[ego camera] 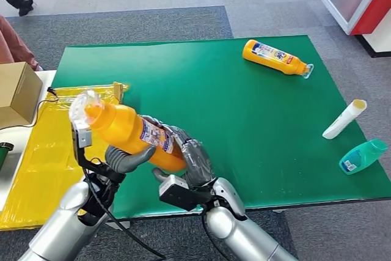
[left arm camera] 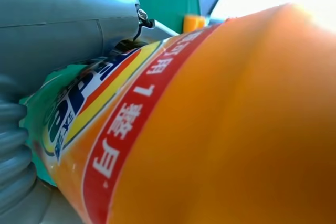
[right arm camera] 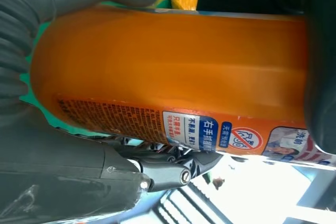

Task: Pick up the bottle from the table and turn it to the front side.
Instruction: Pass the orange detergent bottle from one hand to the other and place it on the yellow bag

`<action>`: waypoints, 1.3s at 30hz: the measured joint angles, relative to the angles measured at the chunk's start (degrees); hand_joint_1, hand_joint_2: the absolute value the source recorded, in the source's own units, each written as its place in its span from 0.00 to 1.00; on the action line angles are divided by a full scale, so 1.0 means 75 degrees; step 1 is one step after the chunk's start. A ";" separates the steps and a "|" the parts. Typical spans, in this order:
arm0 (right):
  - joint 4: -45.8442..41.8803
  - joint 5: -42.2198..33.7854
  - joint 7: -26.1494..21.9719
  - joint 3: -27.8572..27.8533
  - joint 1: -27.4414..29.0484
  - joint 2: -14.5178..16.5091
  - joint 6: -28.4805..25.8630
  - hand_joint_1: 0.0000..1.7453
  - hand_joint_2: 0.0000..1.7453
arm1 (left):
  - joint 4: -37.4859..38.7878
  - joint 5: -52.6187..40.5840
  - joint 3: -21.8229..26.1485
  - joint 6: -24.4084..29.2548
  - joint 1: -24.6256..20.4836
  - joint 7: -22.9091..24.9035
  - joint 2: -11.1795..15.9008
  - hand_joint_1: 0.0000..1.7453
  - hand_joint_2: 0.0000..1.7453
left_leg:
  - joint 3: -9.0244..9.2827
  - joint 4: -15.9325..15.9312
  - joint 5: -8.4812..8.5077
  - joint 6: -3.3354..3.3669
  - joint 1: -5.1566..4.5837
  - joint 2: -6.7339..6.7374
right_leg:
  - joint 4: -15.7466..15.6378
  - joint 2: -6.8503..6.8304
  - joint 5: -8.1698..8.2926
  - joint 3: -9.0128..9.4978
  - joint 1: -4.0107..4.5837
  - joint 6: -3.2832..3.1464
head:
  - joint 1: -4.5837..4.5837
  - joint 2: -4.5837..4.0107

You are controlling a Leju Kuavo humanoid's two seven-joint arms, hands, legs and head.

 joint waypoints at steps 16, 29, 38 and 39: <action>0.0564 -0.1582 0.0312 -0.1515 0.0173 -0.0111 0.1097 0.00 1.00 | -0.1652 -0.0915 0.1746 0.1462 0.1034 -0.1101 0.0020 1.00 1.00 | -0.0009 0.0000 0.0001 -0.0001 0.0001 0.0000 | 0.0000 -0.0002 0.0001 -0.0010 0.0001 -0.0001 | -0.0001 0.0000; 0.0177 -0.1597 0.0447 -0.2234 0.0575 -0.0128 0.1221 0.00 1.00 | -0.2363 -0.6426 0.2450 0.5344 0.1808 -0.2435 -0.0185 1.00 1.00 | -0.0010 0.0000 -0.0001 0.0000 0.0000 0.0000 | 0.0000 -0.0002 -0.0001 -0.0010 0.0001 -0.0001 | -0.0001 0.0000; -0.0588 -0.1333 0.0540 -0.2943 0.0708 -0.0132 0.1372 0.00 1.00 | -0.2850 -1.3755 0.3423 0.6672 0.2401 -0.1608 -0.0845 1.00 1.00 | -0.0010 0.0000 -0.0006 0.0007 -0.0001 0.0000 | -0.0002 -0.0002 -0.0001 -0.0009 0.0000 0.0001 | 0.0000 0.0000; -0.0649 -0.1324 0.0541 -0.2993 0.0707 -0.0132 0.1380 0.00 1.00 | -0.2891 -1.4222 0.3506 0.6676 0.2418 -0.1456 -0.0902 1.00 1.00 | -0.0010 0.0000 -0.0004 0.0005 -0.0001 0.0000 | -0.0002 -0.0002 0.0000 -0.0008 0.0000 0.0001 | 0.0000 0.0000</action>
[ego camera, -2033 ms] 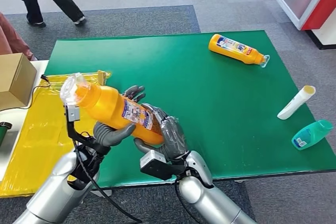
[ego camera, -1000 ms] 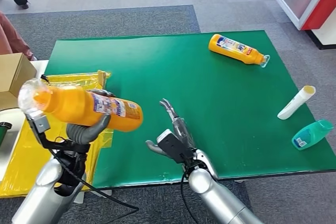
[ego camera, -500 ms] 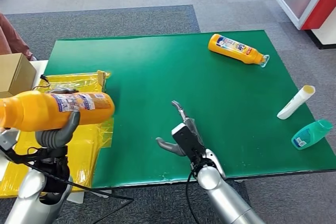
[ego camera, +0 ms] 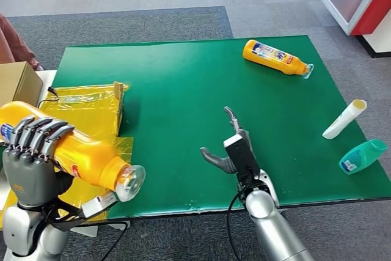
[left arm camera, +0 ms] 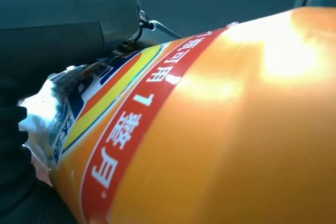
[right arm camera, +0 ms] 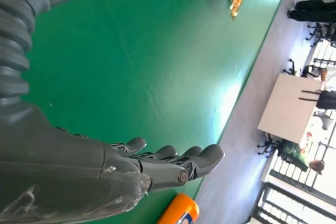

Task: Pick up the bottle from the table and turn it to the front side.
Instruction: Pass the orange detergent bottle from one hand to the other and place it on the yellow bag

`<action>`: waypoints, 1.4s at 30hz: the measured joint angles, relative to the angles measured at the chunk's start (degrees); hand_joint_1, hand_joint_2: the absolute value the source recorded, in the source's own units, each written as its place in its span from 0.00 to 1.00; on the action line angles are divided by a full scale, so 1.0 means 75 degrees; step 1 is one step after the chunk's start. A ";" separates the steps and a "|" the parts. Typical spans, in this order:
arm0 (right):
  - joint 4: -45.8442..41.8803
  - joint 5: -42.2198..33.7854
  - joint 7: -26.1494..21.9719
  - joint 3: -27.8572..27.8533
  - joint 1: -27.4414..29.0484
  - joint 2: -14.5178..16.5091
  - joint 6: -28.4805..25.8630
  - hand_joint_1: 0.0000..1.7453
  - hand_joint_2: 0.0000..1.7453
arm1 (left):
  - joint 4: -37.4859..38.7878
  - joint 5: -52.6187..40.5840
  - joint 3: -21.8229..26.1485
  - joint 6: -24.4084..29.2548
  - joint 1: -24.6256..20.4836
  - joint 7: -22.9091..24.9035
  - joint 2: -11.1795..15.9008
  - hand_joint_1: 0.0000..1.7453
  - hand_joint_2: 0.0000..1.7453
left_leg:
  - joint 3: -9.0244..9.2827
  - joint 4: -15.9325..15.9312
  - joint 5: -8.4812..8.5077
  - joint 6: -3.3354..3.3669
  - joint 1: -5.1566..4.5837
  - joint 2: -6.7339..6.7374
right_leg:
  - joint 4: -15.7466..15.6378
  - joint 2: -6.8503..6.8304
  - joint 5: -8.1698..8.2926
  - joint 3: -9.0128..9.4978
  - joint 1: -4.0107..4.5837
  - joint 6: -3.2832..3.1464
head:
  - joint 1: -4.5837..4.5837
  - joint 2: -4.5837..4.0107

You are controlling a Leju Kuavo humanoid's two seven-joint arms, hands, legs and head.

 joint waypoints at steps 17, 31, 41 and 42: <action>-0.0718 0.0121 0.0122 -0.0300 -0.0005 0.0000 0.0121 0.00 1.00 | -0.0173 -0.2160 0.0367 0.0007 0.0167 0.1263 0.0236 1.00 1.00 | 0.0000 0.0000 0.0004 -0.0005 0.0001 0.0000 | 0.0001 0.0000 0.0002 0.0001 0.0001 -0.0001 | 0.0001 0.0000; -0.1184 0.0433 0.0287 -0.0447 0.0089 0.0012 0.0551 0.00 1.00 | 0.1593 -0.1797 -0.1245 -0.3309 -0.0561 0.4558 0.1719 1.00 1.00 | -0.0002 -0.0011 0.0023 -0.0015 0.0001 0.0000 | 0.0005 0.0001 0.0013 -0.0015 0.0001 -0.0009 | 0.0001 0.0000; -0.1310 0.0483 0.0323 -0.0496 0.0111 0.0057 0.0678 0.00 1.00 | 0.2888 -0.1246 -0.1530 -0.3946 -0.0893 0.3838 0.1796 1.00 1.00 | -0.0004 -0.0010 0.0017 -0.0012 -0.0004 0.0003 | 0.0001 0.0003 0.0013 -0.0020 -0.0004 -0.0009 | -0.0001 0.0000; -0.1323 0.0487 0.0323 -0.0496 0.0111 0.0066 0.0678 0.00 1.00 | 0.2957 -0.1220 -0.1549 -0.3970 -0.0909 0.3819 0.1795 1.00 1.00 | -0.0003 -0.0010 0.0016 -0.0012 -0.0004 0.0003 | 0.0001 0.0003 0.0013 -0.0020 -0.0003 -0.0010 | -0.0001 0.0000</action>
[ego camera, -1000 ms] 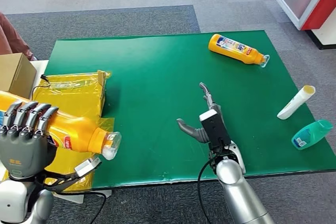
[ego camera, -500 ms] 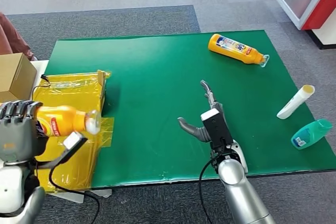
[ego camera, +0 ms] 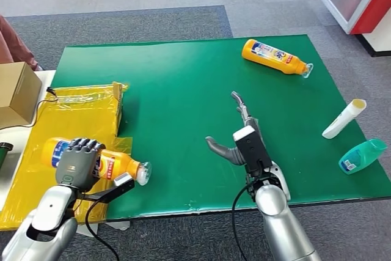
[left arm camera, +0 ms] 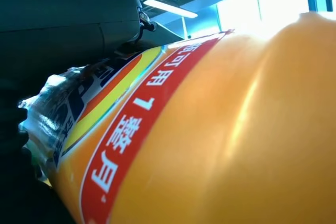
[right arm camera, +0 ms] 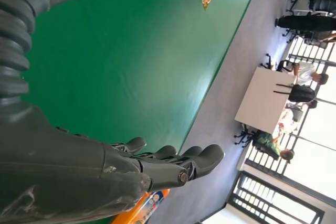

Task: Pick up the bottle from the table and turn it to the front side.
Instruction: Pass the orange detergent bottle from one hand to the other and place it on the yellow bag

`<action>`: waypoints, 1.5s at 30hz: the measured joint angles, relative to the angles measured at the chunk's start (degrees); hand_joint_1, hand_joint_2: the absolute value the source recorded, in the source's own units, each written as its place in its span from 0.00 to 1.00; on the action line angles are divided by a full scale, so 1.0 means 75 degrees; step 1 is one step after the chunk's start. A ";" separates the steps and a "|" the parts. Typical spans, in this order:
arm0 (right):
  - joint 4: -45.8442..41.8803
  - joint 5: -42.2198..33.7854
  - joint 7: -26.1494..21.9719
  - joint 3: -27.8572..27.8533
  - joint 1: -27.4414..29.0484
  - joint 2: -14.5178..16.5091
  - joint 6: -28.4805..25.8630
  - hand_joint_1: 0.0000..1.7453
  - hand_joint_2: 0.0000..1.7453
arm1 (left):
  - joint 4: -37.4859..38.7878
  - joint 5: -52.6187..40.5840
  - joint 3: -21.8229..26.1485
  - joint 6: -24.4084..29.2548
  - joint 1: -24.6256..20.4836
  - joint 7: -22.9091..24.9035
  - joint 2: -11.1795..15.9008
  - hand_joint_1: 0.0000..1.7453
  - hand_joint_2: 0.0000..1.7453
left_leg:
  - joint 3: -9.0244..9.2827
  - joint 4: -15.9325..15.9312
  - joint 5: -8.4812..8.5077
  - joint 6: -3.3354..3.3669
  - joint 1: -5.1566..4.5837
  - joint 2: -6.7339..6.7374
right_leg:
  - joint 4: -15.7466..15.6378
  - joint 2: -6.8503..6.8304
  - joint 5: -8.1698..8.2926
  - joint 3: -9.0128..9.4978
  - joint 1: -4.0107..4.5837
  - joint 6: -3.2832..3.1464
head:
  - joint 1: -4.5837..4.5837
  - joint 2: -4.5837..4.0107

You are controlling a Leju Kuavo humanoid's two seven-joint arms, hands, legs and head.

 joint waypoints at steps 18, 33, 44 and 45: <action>-0.0046 0.0042 0.0000 0.0000 -0.0001 0.0076 0.0032 0.00 1.00 | 0.0834 0.0920 -0.0110 -0.0236 -0.0157 -0.0245 -0.0041 1.00 1.00 | 0.0000 0.0000 0.0000 0.0000 0.0000 0.0000 | 0.0000 -0.0001 -0.0001 0.0001 0.0000 -0.0001 | 0.0000 0.0000; -0.0046 0.0039 0.0017 0.0047 -0.0029 0.0135 0.0098 0.00 1.00 | 0.2455 0.1500 0.0735 0.0488 -0.0967 -0.0272 -0.0345 0.00 1.00 | 0.0000 0.0000 0.0003 -0.0002 0.0001 0.0000 | 0.0002 -0.0001 0.0001 0.0005 0.0002 -0.0001 | 0.0001 0.0000; -0.0046 0.0029 0.0020 0.0076 -0.0016 0.0135 0.0095 0.00 1.00 | 0.2541 0.1420 0.0904 0.0593 -0.0925 -0.0260 -0.0527 0.00 1.00 | 0.0000 0.0000 0.0002 -0.0002 0.0001 -0.0001 | 0.0002 -0.0002 -0.0002 0.0008 0.0001 0.0000 | 0.0001 0.0000; -0.0046 -0.0010 0.0020 0.0076 -0.0011 0.0135 0.0114 0.00 1.00 | 0.2540 0.1451 0.0906 0.0579 -0.0916 -0.0279 -0.0537 0.00 1.00 | 0.0001 0.0000 0.0002 -0.0002 0.0001 -0.0001 | 0.0002 -0.0002 -0.0002 0.0008 0.0001 0.0000 | 0.0000 0.0000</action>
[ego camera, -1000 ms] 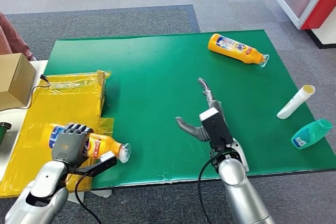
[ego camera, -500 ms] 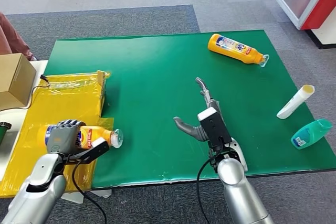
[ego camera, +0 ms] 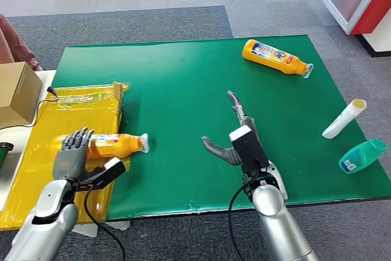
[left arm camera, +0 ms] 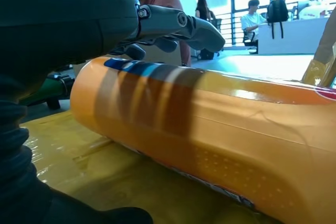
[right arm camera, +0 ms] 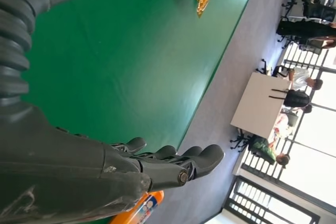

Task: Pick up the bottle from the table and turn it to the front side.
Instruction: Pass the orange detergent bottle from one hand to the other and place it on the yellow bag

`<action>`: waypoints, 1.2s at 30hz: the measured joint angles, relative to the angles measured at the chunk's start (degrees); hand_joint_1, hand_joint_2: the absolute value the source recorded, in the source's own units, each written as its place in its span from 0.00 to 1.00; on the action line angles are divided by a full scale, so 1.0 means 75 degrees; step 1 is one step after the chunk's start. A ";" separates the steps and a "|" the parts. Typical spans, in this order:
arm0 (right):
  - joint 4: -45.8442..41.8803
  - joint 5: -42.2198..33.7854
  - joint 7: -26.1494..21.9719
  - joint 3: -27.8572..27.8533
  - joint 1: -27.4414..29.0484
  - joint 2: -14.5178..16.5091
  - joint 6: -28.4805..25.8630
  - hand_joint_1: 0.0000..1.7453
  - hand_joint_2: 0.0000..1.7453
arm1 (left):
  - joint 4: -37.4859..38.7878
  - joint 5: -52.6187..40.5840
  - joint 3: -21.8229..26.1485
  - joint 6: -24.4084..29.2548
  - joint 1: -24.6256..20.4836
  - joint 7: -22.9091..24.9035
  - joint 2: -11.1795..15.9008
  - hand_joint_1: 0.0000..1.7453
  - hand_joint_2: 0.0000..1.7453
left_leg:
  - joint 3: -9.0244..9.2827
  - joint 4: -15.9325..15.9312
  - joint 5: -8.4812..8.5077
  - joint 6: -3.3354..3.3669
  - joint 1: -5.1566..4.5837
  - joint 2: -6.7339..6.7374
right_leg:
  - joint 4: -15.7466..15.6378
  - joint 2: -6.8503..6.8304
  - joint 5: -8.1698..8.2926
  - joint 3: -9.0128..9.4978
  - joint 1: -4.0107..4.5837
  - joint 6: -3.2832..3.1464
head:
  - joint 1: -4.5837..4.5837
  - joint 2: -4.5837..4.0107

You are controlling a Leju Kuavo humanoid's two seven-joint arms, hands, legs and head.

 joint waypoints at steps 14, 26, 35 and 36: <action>-0.0042 -0.0333 -0.0015 0.0009 0.0016 0.0003 0.0166 0.00 1.00 | -0.0005 0.0418 0.0020 -0.0044 0.0032 -0.0312 -0.0105 0.00 1.00 | 0.0001 0.0000 0.0000 0.0001 0.0000 -0.0001 | 0.0000 -0.0002 0.0000 0.0005 -0.0001 0.0001 | 0.0001 0.0000; -0.0048 -0.0593 -0.0275 0.0011 0.0074 -0.0097 -0.0336 0.00 1.00 | -0.2026 0.9668 0.0850 -0.3560 0.1277 -0.3456 -0.0496 0.00 1.00 | 0.0002 0.0000 -0.0009 0.0000 -0.0001 0.0005 | -0.0001 0.0008 -0.0004 0.0000 -0.0001 0.0004 | 0.0002 0.0000; -0.0047 -0.0634 -0.0293 0.0009 0.0283 -0.0229 -0.0412 0.00 1.00 | -0.3885 1.1868 0.1616 -0.4501 0.2294 -0.3717 -0.0721 0.00 1.00 | 0.0000 -0.0001 -0.0012 -0.0001 0.0002 0.0003 | -0.0001 0.0006 -0.0015 -0.0001 0.0002 -0.0001 | 0.0000 0.0000; -0.0047 -0.0634 -0.0294 0.0009 0.0303 -0.0238 -0.0414 0.00 1.00 | -0.3976 1.1862 0.1655 -0.4496 0.2335 -0.3717 -0.0729 0.00 1.00 | 0.0000 -0.0001 -0.0012 -0.0001 0.0002 0.0003 | -0.0001 0.0006 -0.0015 -0.0001 0.0002 -0.0001 | 0.0001 0.0000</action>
